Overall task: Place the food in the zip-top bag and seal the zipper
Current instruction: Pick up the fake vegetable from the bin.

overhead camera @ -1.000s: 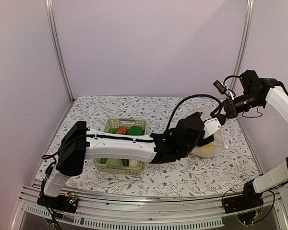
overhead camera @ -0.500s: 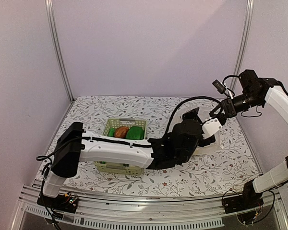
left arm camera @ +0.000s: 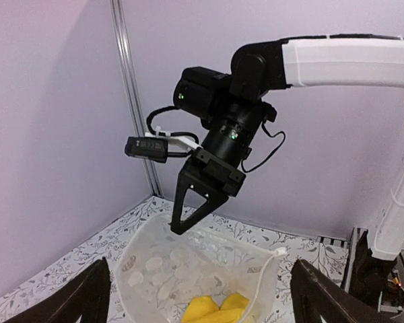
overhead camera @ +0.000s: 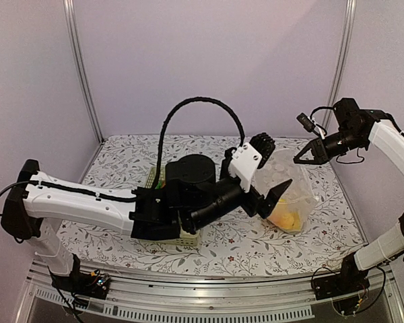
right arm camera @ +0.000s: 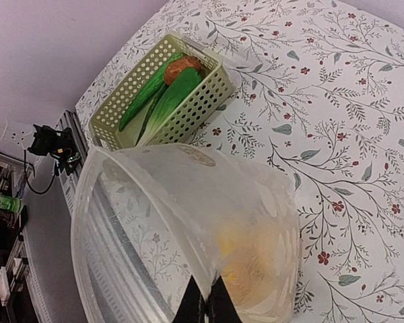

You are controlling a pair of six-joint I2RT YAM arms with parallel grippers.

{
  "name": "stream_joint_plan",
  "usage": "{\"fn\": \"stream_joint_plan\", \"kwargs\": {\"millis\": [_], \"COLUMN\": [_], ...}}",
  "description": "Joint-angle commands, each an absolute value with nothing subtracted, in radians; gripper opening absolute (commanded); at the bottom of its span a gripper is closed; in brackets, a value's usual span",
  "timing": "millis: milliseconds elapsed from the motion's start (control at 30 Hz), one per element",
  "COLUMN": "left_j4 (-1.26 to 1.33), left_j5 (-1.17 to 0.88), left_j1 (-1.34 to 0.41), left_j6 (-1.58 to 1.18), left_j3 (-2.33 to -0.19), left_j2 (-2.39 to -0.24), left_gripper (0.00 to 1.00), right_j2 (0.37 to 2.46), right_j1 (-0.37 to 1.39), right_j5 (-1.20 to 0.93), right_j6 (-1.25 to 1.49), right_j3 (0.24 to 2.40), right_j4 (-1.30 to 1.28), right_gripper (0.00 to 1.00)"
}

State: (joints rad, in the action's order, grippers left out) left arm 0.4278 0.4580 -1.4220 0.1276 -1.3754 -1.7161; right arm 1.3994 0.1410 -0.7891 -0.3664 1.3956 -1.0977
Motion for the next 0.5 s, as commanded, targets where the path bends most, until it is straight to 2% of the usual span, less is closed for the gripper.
{"fn": "stream_joint_plan", "kwargs": {"millis": [0,267,467], "left_j4": [0.354,0.125,-0.115], "left_j5": [0.475,0.685,0.690], "left_j1": [-1.418,-1.408,-1.335], "left_j6": [-0.026,-0.218,-0.434], "left_j3": [-1.247,-1.134,-1.104], "left_j2": [-1.693,-1.612,-1.565], "left_gripper": [0.91,0.90,0.90], "right_j2": [1.396,1.381,1.361], "right_j1": [0.127,0.083,0.084], "right_j5": [-0.757,-0.603,-0.579], "right_j6": [-0.360,-0.341,-0.352], "right_j3": [1.410,1.492,1.471], "right_j4": [-1.071,-1.046,-1.018], "right_gripper": [0.00,0.00,0.00]}}
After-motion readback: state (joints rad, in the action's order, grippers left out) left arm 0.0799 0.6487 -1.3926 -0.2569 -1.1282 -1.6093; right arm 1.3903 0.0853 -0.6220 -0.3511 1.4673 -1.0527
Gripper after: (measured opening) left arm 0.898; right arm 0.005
